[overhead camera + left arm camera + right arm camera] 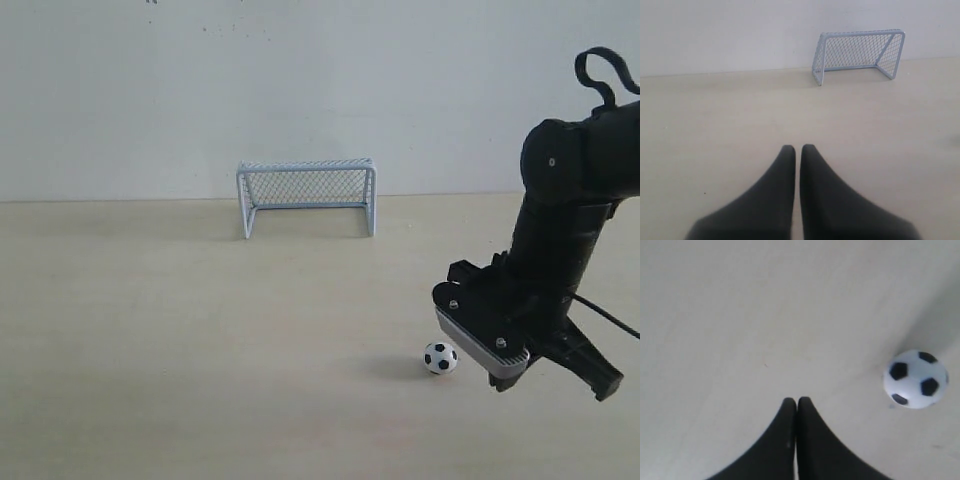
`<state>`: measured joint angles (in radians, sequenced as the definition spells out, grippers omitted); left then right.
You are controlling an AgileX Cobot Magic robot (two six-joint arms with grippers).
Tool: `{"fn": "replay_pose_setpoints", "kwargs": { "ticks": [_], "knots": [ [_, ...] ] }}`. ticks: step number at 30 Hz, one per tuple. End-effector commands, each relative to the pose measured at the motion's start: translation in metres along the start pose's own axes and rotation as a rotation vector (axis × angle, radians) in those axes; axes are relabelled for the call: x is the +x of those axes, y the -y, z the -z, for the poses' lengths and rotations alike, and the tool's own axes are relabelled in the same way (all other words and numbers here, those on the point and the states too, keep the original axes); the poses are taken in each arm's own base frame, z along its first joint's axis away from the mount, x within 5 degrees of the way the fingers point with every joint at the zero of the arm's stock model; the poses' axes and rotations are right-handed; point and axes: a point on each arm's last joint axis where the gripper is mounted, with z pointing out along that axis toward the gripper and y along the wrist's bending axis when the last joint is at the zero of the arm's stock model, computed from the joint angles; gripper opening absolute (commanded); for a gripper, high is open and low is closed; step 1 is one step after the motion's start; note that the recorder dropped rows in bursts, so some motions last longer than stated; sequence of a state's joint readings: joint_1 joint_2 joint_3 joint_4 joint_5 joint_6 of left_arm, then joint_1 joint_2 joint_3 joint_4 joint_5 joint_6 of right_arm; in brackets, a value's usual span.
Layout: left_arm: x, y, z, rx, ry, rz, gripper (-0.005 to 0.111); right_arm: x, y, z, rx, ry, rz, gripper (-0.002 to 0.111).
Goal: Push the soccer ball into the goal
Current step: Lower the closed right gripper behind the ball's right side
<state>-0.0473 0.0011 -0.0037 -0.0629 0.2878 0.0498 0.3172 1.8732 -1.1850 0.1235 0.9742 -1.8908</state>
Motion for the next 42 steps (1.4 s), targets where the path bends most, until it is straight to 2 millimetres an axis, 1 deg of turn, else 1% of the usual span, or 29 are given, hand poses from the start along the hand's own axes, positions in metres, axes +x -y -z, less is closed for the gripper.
{"fn": "replay_pose_setpoints", "kwargs": {
  "ticks": [1, 4, 10, 15, 20, 24, 29, 31, 37, 42],
  "knots": [
    [0.001, 0.0, 0.0, -0.003, 0.0, 0.004, 0.004, 0.001, 0.007, -0.001, 0.062, -0.026, -0.013, 0.0],
    [0.001, 0.0, 0.0, -0.003, 0.0, 0.004, 0.004, 0.002, 0.008, -0.008, 0.046, -0.02, -0.02, 0.0],
    [0.001, 0.0, 0.0, -0.003, 0.0, 0.004, 0.004, 0.005, 0.008, -0.028, -0.017, -0.015, -0.056, 0.0],
    [0.001, 0.0, 0.0, -0.003, 0.0, 0.004, 0.004, 0.006, 0.011, -0.03, 0.004, -0.023, -0.052, 0.0],
    [0.001, 0.0, 0.0, -0.003, 0.0, 0.004, 0.004, 0.006, 0.016, -0.028, 0.036, -0.031, -0.041, 0.0],
    [0.001, 0.0, 0.0, -0.003, 0.0, 0.004, 0.004, -0.001, 0.026, -0.018, 0.048, -0.013, -0.034, 0.0],
    [0.001, 0.0, 0.0, -0.003, 0.0, 0.004, 0.004, -0.012, 0.031, -0.01, 0.031, 0.007, -0.012, 0.0],
    [0.001, 0.0, 0.0, -0.003, 0.0, 0.004, 0.004, -0.012, 0.032, -0.009, 0.034, 0.008, -0.013, 0.0],
    [0.001, 0.0, 0.0, -0.003, 0.0, 0.004, 0.004, -0.014, 0.027, -0.009, -0.025, 0.025, -0.012, 0.0],
    [0.001, 0.0, 0.0, -0.003, 0.0, 0.004, 0.004, -0.016, 0.016, -0.008, -0.138, 0.046, -0.011, 0.0]
  ]
}}
